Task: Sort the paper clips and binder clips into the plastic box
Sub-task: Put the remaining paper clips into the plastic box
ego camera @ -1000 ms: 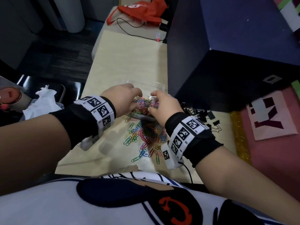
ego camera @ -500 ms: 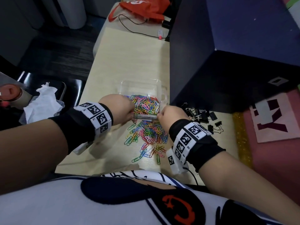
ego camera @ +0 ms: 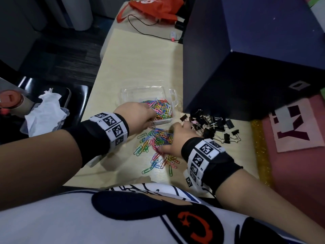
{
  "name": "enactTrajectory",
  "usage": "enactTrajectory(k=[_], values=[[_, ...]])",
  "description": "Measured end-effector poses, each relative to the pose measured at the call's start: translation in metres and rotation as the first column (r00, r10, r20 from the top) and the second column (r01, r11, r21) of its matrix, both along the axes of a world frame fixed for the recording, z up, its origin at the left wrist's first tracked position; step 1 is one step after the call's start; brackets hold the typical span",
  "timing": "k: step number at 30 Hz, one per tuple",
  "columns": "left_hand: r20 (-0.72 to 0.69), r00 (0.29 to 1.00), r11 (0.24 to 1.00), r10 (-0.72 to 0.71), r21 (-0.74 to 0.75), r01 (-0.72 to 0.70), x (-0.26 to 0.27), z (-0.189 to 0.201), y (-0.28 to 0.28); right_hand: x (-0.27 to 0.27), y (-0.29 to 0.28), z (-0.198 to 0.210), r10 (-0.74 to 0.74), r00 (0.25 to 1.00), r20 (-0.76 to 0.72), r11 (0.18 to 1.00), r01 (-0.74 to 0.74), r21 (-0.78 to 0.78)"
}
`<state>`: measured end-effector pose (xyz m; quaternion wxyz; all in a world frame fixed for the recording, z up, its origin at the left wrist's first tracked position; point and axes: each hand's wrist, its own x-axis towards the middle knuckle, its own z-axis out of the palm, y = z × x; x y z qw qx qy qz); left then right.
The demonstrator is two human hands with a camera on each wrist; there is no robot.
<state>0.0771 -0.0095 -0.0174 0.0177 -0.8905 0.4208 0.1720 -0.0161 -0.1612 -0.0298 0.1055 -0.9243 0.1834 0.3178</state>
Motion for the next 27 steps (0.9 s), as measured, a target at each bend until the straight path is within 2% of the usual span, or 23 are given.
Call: enactTrajectory(k=[3,6,11,14,17,19,22,27], values=[[-0.055,0.994,0.992,0.093,-0.081,-0.098,0.005,0.004,0.003,-0.009,0.008,-0.003,0.076,0.997,0.013,0.997,-0.076,-0.016],[-0.022,0.984,0.965,0.179,-0.19,-0.18,0.011,0.004,0.01,-0.013,0.01,-0.007,0.13,0.99,0.056,0.992,-0.13,-0.002],[0.007,0.959,0.947,0.283,-0.159,-0.279,0.01,0.003,0.018,-0.016,0.009,-0.014,0.15,0.967,0.208,0.984,-0.166,0.059],[0.063,0.978,0.958,0.201,-0.22,-0.183,-0.005,0.003,0.015,-0.015,0.005,-0.017,0.121,0.961,0.25,0.984,-0.15,0.1],[0.052,0.998,1.0,0.02,-0.02,-0.019,-0.025,0.0,0.006,-0.012,0.003,-0.019,0.113,0.961,0.252,0.984,-0.143,0.106],[-0.006,0.999,0.993,-0.051,0.107,0.051,-0.035,-0.006,0.004,-0.011,0.001,-0.018,0.106,0.963,0.248,0.985,-0.136,0.107],[-0.046,0.996,0.976,-0.07,0.202,0.078,-0.04,-0.017,0.004,-0.01,-0.002,-0.016,0.086,0.965,0.247,0.987,-0.117,0.114],[-0.018,0.999,0.987,-0.049,0.151,0.051,-0.036,-0.026,0.003,-0.008,-0.009,-0.009,0.041,0.964,0.264,0.989,-0.078,0.128]])
